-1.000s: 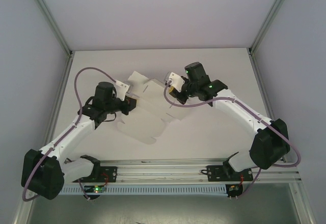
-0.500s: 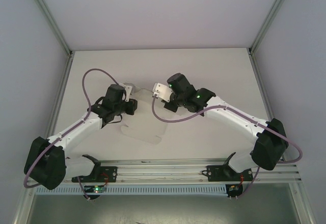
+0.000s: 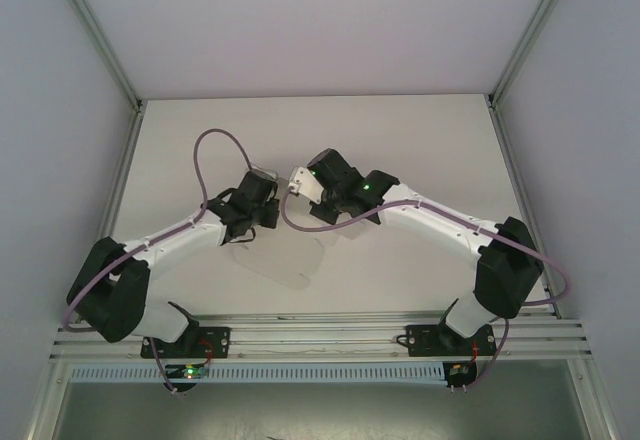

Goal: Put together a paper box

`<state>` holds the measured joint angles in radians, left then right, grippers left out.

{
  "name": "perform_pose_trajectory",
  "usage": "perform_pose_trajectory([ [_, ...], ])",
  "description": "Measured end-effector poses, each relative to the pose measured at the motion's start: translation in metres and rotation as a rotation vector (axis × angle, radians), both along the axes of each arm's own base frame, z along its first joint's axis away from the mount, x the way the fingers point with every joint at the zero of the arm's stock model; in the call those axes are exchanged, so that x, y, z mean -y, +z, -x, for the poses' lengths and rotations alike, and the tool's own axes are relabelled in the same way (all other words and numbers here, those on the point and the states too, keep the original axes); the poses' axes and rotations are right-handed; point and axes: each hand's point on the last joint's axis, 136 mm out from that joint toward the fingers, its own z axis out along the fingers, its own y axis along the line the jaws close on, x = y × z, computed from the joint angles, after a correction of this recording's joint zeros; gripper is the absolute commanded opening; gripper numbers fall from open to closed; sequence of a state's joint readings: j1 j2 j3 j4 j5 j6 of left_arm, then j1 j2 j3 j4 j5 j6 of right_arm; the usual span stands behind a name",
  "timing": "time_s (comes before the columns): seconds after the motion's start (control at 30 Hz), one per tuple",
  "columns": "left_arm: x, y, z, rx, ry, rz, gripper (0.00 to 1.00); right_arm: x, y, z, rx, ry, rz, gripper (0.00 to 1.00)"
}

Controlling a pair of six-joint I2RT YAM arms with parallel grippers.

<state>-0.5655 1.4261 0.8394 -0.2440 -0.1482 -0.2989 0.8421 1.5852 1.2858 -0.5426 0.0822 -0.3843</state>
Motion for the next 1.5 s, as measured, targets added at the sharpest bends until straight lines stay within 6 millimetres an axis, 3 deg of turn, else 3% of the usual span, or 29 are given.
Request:
perform_pose_trajectory([
  [0.33, 0.018, -0.003, -0.019, 0.023, -0.012, -0.124, 0.05, 0.017, -0.009, -0.001, -0.071, -0.095, 0.028, 0.00],
  [0.47, 0.022, -0.002, -0.024, 0.021, -0.007, -0.120, 0.14, 0.022, -0.008, -0.004, -0.063, -0.120, 0.039, 0.00],
  [0.73, 0.021, -0.004, -0.024, 0.013, 0.043, -0.095, 0.21, 0.027, -0.009, -0.006, -0.047, -0.133, 0.063, 0.00],
  [0.97, 0.011, 0.003, -0.010, 0.013, 0.079, -0.062, 0.51, 0.024, -0.005, -0.009, 0.001, -0.067, 0.087, 0.00],
  [1.07, 0.011, 0.023, 0.006, 0.050, 0.063, 0.007, 0.83, 0.015, 0.000, -0.015, 0.037, -0.021, 0.059, 0.00],
  [1.13, 0.008, 0.038, 0.016, 0.080, 0.056, 0.058, 0.98, 0.012, 0.001, -0.018, 0.049, 0.010, 0.043, 0.00],
  [1.33, -0.025, 0.083, 0.025, 0.183, 0.129, 0.173, 1.00, 0.017, -0.008, -0.023, 0.052, 0.060, 0.036, 0.00],
  [1.5, -0.061, 0.098, 0.033, 0.214, 0.247, 0.174, 1.00, 0.021, -0.011, -0.026, 0.071, 0.099, 0.054, 0.00],
])
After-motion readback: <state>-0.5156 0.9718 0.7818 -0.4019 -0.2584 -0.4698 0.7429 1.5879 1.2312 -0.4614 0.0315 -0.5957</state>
